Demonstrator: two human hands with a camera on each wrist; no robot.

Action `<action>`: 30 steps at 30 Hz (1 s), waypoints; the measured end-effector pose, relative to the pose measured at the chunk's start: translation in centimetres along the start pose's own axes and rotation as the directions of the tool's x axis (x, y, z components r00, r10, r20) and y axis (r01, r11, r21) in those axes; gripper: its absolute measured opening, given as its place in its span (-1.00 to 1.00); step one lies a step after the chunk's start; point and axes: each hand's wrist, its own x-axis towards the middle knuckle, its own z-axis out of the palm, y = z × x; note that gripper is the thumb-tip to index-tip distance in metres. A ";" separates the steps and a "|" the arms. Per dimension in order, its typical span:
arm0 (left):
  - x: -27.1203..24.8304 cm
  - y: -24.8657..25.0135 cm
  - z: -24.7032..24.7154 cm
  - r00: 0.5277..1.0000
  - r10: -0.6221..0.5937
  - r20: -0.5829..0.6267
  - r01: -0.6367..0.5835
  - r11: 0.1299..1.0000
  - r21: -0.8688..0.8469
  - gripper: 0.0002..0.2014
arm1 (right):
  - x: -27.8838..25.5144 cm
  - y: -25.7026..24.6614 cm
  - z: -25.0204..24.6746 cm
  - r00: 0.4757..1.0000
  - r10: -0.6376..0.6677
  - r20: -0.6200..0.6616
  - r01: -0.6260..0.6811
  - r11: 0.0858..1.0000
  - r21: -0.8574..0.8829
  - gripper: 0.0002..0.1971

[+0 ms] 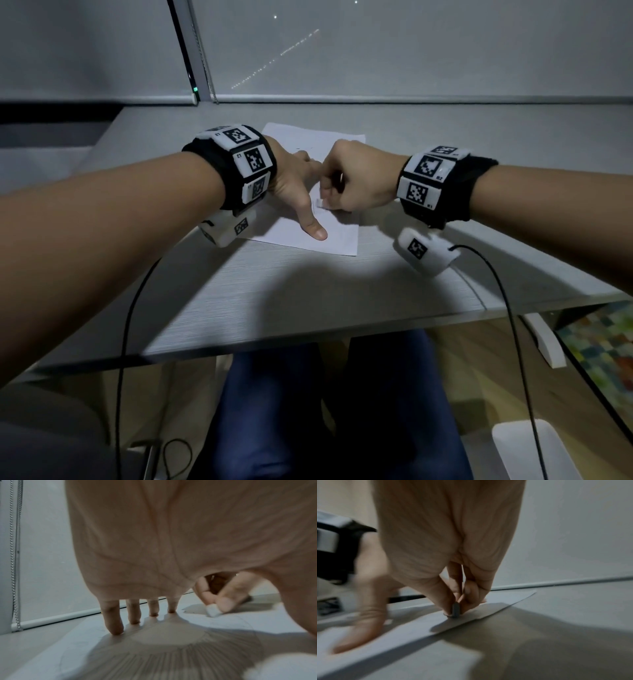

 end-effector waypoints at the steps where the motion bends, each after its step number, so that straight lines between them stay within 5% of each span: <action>1: 0.1 0.0 -0.1 1.000 -0.002 0.002 0.002 1.000 0.011 0.26 | 0.3 0.7 -0.3 0.999 0.029 -0.025 -0.030 1.000 -0.009 -0.89; 5: 0.1 -0.1 -0.2 0.999 -0.024 0.035 0.024 1.000 0.009 0.33 | 0.6 1.8 -0.7 0.992 0.102 -0.072 -0.104 0.994 -0.018 -0.90; 11: 0.2 0.0 -0.1 0.998 -0.042 0.045 0.043 0.999 -0.017 0.36 | -0.8 -0.2 -0.4 0.998 -0.034 0.050 0.034 0.999 0.018 -0.91; 17: 0.1 0.1 -0.3 0.997 -0.020 0.073 0.019 1.000 0.014 0.44 | 0.5 2.2 -1.1 0.998 0.053 -0.043 -0.054 0.998 -0.032 -0.90; 23: 0.4 -0.1 -0.1 0.997 -0.035 0.072 0.035 0.999 0.004 0.36 | -1.5 0.3 -0.7 0.998 -0.039 0.056 0.038 0.999 0.019 -0.87; 30: 0.2 0.2 -0.3 0.997 0.004 0.071 -0.009 0.998 0.066 0.48 | -0.3 1.5 -1.3 1.000 0.021 -0.006 -0.021 0.999 -0.049 -0.85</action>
